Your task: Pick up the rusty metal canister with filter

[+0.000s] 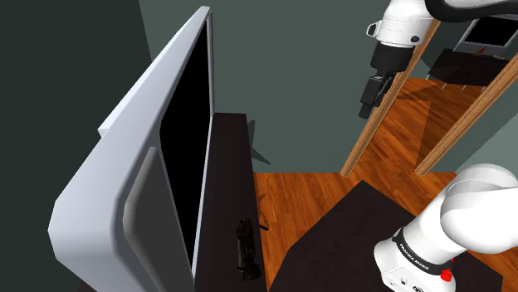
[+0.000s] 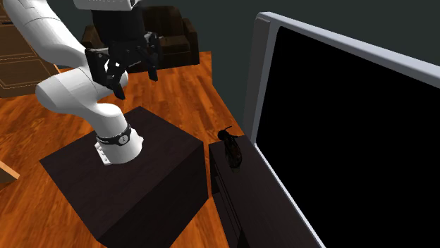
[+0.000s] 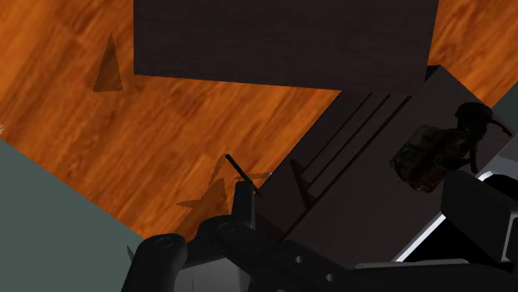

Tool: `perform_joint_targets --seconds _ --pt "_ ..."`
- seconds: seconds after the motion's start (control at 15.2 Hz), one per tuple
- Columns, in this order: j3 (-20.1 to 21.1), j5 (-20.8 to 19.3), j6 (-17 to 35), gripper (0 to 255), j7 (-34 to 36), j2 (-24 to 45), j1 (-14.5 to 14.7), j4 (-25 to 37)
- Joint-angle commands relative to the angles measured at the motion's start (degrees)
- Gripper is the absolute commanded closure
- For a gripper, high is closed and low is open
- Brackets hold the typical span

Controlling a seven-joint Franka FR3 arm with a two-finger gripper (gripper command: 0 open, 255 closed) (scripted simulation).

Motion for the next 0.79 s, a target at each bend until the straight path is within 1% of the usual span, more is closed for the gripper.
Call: perform_joint_targets --seconds 0.0,0.4,0.73 --pt "0.0 0.0 0.0 0 0.0 0.0 0.0 0.0" --pt "5.9 4.8 9.9 0 8.8 -1.3 1.2 -9.8" --pt "11.5 9.1 19.3 0 16.1 0.8 2.6 -15.8"
